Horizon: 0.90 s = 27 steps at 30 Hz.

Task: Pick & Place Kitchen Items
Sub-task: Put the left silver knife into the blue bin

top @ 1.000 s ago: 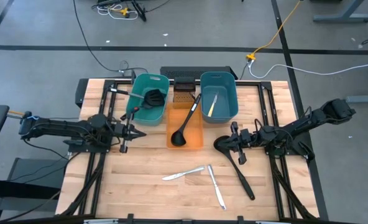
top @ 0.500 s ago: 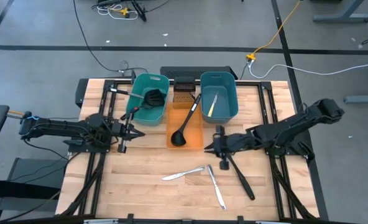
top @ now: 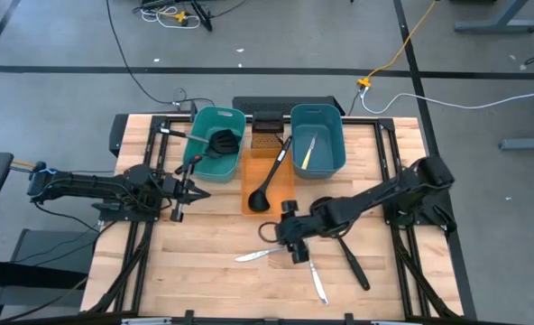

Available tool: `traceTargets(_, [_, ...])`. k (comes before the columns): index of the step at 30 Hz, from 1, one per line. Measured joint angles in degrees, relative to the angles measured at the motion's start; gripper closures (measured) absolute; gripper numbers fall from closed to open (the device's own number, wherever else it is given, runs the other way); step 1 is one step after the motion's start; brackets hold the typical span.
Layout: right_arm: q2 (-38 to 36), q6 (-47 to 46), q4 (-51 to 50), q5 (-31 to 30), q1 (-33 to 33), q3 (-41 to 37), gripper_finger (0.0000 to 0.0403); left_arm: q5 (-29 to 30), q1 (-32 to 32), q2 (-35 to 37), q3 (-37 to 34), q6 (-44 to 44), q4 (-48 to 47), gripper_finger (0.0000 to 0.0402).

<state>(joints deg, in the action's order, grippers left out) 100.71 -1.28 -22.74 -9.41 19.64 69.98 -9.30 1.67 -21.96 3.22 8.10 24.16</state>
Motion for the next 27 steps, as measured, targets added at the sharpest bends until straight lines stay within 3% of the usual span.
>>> traceTargets(11, [10.03, -2.76, -0.59, 7.99, 1.30, 2.59, 0.0179, 0.00, 0.02, 0.00, 0.00, 0.04, 0.07, 0.0393])
traceTargets(21, [15.06, -7.01, 0.33, -0.69, 3.48, 2.71, 0.0179, -0.45, 0.02, 0.01, 0.04, 0.04, 1.73, 0.0389])
traceTargets(27, [14.90, -5.51, 0.60, -0.53, 3.06, 2.66, 0.0179, -3.02, 0.02, 0.02, 0.04, 0.02, 1.97, 0.0394])
